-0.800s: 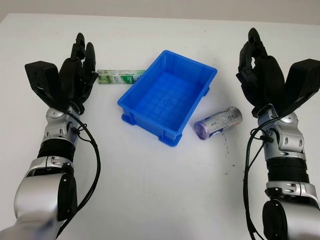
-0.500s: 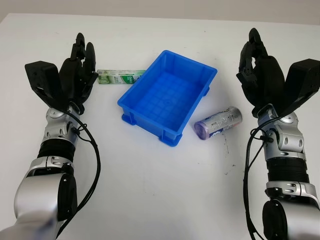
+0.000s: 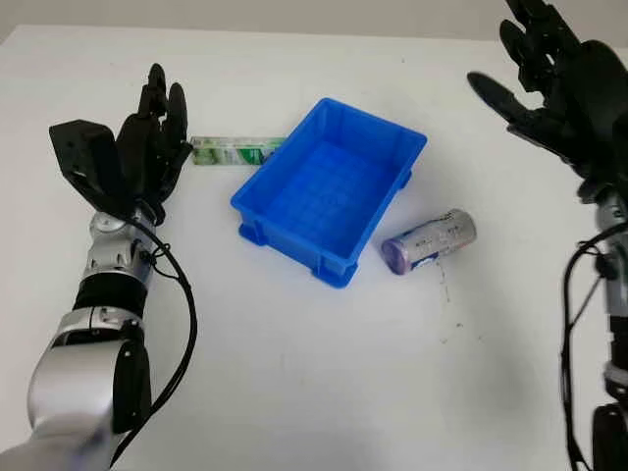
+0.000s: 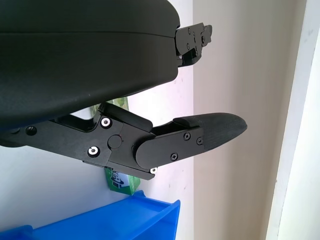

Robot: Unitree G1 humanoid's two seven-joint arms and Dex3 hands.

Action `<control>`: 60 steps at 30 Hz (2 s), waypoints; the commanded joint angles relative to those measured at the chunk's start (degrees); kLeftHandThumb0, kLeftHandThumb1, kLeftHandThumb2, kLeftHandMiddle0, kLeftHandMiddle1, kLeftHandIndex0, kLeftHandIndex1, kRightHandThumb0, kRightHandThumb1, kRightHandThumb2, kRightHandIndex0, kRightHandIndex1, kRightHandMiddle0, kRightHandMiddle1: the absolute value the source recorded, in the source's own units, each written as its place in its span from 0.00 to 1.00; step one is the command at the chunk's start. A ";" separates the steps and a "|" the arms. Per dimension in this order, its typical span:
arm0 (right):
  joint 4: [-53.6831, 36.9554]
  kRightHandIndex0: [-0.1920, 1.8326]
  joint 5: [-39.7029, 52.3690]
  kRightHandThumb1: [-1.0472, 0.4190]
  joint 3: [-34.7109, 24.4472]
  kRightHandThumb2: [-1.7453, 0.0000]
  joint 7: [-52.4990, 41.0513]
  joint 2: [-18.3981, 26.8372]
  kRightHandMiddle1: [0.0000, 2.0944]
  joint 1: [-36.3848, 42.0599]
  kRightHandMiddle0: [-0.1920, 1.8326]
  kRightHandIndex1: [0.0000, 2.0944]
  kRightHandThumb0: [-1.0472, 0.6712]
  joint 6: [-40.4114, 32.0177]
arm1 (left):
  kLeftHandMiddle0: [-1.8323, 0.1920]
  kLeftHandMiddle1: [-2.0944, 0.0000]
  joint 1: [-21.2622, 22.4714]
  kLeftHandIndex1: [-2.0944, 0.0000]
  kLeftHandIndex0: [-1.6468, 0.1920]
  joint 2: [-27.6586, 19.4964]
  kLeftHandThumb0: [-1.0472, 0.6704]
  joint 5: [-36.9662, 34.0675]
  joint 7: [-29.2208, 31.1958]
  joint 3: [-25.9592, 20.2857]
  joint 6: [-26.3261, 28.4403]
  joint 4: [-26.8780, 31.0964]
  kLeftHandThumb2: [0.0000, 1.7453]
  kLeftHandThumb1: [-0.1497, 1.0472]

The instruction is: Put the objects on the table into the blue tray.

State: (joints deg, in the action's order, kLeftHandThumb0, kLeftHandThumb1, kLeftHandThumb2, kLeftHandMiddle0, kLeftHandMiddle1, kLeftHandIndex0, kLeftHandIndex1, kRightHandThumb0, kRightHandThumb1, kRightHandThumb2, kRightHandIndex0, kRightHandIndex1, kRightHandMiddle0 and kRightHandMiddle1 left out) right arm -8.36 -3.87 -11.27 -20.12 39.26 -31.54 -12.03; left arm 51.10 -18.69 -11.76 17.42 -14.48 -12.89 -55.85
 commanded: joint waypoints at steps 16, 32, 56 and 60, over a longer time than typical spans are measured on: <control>-14.09 0.40 -20.09 0.25 4.19 0.97 -9.66 14.06 0.03 9.96 0.42 0.05 0.35 11.97 | 1.00 1.00 1.21 1.00 1.00 -0.46 0.19 0.14 0.59 0.03 0.43 -0.21 0.37 1.00; -11.29 0.44 -23.16 0.19 9.18 0.97 -14.18 13.56 0.03 9.07 0.45 0.04 0.32 18.33 | 1.00 1.00 1.01 1.00 1.00 -0.43 0.20 -0.25 0.87 -0.41 0.32 0.05 0.37 1.00; -6.26 0.43 -27.11 0.20 16.44 0.97 -17.73 10.75 0.03 9.30 0.43 0.03 0.38 14.40 | 1.00 1.00 0.69 1.00 1.00 -0.75 0.20 -0.79 1.41 -0.73 0.55 0.43 0.37 1.00; -5.42 0.44 -29.28 0.20 17.93 0.97 -18.41 10.89 0.03 8.82 0.44 0.04 0.38 14.07 | 1.00 1.00 0.72 1.00 1.00 -0.86 0.20 -0.46 1.19 -0.53 0.33 0.42 0.37 1.00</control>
State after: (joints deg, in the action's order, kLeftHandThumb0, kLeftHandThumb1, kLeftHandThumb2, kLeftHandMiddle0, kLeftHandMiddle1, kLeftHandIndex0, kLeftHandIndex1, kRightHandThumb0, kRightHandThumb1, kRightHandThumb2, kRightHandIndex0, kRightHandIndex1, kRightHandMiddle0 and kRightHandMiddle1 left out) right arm -15.67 -31.93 4.55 -37.56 50.43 -24.23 2.55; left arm 51.24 -18.80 -12.39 18.57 -14.80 -12.37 -55.88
